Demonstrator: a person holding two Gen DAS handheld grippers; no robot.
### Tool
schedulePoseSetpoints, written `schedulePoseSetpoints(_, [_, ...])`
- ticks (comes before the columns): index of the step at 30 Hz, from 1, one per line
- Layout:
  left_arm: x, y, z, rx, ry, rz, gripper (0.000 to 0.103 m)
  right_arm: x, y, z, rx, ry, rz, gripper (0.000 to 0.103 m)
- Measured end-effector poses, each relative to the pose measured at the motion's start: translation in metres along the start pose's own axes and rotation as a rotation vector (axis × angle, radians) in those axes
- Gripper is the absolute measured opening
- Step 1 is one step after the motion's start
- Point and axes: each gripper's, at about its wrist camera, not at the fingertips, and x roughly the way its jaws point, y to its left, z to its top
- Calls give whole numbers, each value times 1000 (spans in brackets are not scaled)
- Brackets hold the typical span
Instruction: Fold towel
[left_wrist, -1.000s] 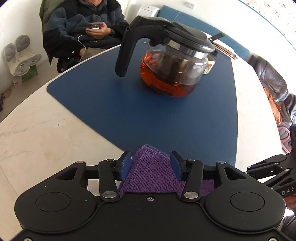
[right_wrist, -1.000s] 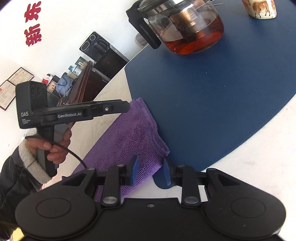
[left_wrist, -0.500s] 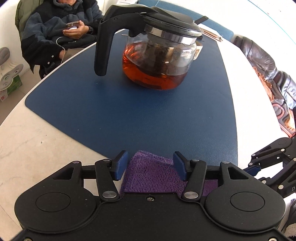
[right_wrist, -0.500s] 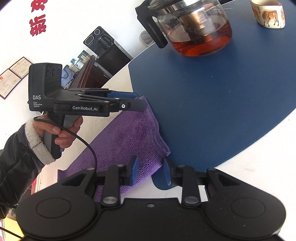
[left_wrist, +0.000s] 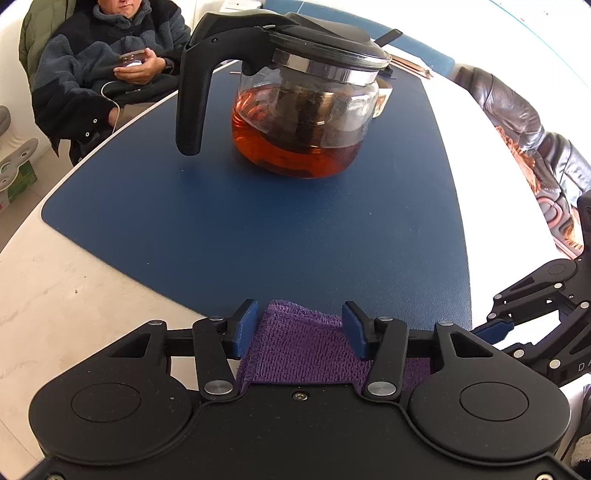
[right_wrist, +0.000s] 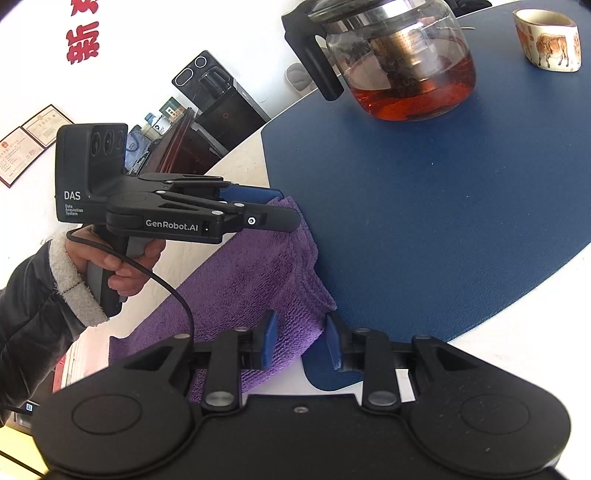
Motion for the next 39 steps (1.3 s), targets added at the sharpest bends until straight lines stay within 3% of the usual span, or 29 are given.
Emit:
schedulePoseSetpoints(6, [-1, 1, -1, -2, 1, -3, 32, 1, 0, 0, -19, 0, 0, 26])
schedulePoseSetpoints(13, [-3, 2, -5, -35, 1, -12, 12, 3, -4, 0, -25, 1, 25, 8])
schedulePoseSetpoints(16, [-8, 5, -8, -70, -13, -24, 9, 2, -3, 1, -36, -8, 39, 7])
schedulePoseSetpoints(26, [-36, -2, -17, -91, -57, -9, 7, -16, 15, 8, -112, -45, 84, 7])
schedulePoseSetpoints(39, [-117, -10, -46, -163, -206, 57, 7, -37, 74, 10, -320, -42, 179, 7])
